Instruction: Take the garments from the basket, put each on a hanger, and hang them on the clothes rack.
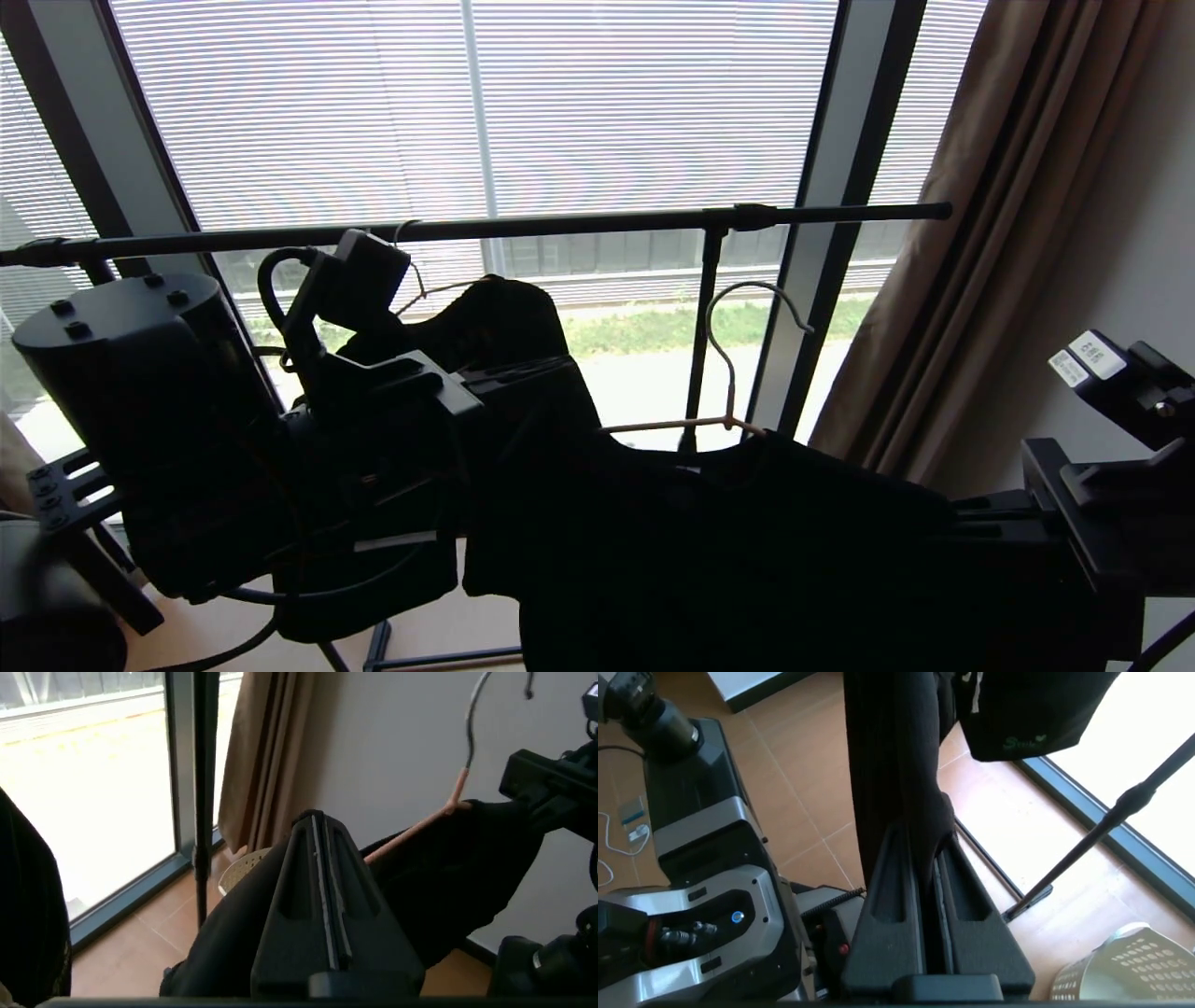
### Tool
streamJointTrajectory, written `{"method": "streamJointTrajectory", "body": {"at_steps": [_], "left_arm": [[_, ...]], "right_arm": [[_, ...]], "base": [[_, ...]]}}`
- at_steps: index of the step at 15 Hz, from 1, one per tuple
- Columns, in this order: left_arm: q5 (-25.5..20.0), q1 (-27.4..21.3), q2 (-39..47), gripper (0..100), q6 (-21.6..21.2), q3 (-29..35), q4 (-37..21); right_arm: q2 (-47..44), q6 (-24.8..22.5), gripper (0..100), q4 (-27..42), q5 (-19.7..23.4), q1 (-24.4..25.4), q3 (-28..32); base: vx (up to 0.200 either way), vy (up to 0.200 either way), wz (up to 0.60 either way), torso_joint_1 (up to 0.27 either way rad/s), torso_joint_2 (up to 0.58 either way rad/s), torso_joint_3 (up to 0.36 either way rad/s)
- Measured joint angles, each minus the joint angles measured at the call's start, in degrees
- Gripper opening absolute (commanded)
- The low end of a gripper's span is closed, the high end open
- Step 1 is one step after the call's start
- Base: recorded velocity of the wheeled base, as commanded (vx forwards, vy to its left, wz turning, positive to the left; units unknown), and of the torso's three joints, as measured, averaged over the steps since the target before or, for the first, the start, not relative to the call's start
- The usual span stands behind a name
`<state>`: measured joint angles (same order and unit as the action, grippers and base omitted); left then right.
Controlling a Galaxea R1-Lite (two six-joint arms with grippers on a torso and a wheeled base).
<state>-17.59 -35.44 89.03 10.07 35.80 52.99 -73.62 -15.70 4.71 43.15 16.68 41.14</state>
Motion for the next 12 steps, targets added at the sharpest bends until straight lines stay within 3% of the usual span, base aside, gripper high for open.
{"method": "streamJointTrajectory", "body": {"at_steps": [3,8,10,12], "left_arm": [[0.0,-1.7,-0.6,0,-0.7,0.8,-0.1],[0.0,-5.8,-2.1,0,-1.8,1.0,-0.1],[0.0,-6.0,-2.3,0,-3.3,1.0,-0.1],[0.0,-6.1,-2.3,0,-3.4,0.8,0.0]], "right_arm": [[-1.7,0.0,0,-0.7,0.1,1.6,0.0],[-5.8,0.3,0,-8.6,0.3,2.1,-2.8],[-7.6,1.6,0,-15.7,0.6,2.2,-4.5],[-9.0,4.5,0,-23.3,5.0,2.0,-7.3]], "base": [[0.0,0.0,0.0,0.0,0.0,0.0],[0.0,0.0,0.0,0.0,0.0,0.0],[0.0,0.0,0.0,0.0,0.0,0.0],[0.0,0.0,0.0,0.0,0.0,0.0]]}}
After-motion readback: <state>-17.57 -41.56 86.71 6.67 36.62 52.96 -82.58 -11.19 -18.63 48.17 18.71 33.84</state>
